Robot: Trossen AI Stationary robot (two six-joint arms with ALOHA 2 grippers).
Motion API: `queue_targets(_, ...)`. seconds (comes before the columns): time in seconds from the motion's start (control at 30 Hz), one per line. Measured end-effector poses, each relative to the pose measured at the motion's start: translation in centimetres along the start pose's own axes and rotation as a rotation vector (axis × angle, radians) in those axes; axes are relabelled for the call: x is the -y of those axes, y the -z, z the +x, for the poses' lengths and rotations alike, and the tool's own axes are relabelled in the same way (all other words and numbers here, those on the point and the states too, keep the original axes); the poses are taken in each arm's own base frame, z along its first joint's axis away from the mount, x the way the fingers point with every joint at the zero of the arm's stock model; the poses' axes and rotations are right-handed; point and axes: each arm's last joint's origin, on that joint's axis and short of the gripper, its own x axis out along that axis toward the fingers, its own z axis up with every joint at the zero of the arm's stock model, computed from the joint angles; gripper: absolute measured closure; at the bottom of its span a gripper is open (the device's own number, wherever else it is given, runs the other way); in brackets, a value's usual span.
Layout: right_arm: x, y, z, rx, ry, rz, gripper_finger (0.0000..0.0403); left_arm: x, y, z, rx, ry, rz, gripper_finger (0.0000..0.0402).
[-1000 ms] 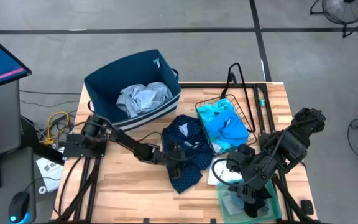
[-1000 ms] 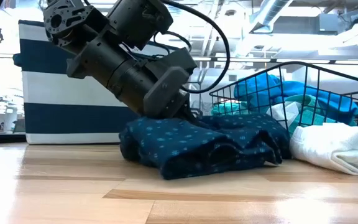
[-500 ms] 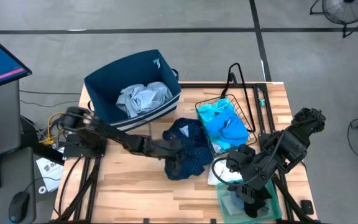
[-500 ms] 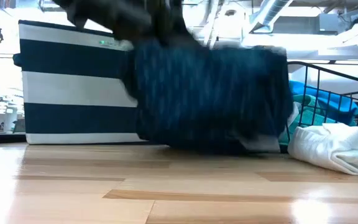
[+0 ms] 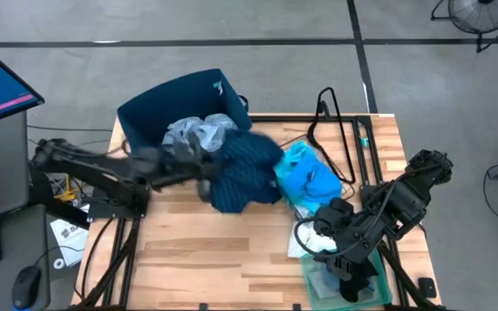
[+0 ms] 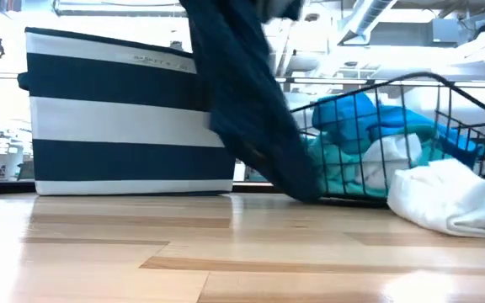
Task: Pick & Place Cloths
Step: Put the blue shirt into the blue bin
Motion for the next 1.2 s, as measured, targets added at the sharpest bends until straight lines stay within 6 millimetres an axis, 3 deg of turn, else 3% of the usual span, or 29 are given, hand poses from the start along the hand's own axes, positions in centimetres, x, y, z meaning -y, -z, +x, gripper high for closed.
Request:
queue_targets(0.2, 0.1, -0.1, 0.0, 0.029, 0.021, -0.001, 0.0078, -3.5, -5.4, -4.4, 0.186, -0.163, 0.162, 0.0374)
queue_targets(0.43, 0.2, -0.3, 0.0, 0.046, 0.035, 0.004, 0.0078, -6.8, -9.3, -8.6, 0.36, -0.35, 0.297, 0.0374)
queue_targets(0.77, 1.1, -1.4, 0.2, 0.077, 0.069, 0.034, 0.0078, -8.9, -14.2, -13.0, 0.807, -0.585, 0.581, 0.0372)
queue_targets(0.93, 1.5, -1.8, 0.3, 0.083, 0.079, 0.05, 0.0078, -9.3, -15.9, -13.7, 0.867, -0.644, 0.651, 0.0373)
queue_targets(1.2, 1.7, -2.1, 0.4, 0.089, 0.081, 0.062, 0.0078, -10.3, -16.8, -11.4, 0.808, -0.767, 0.797, 0.0373)
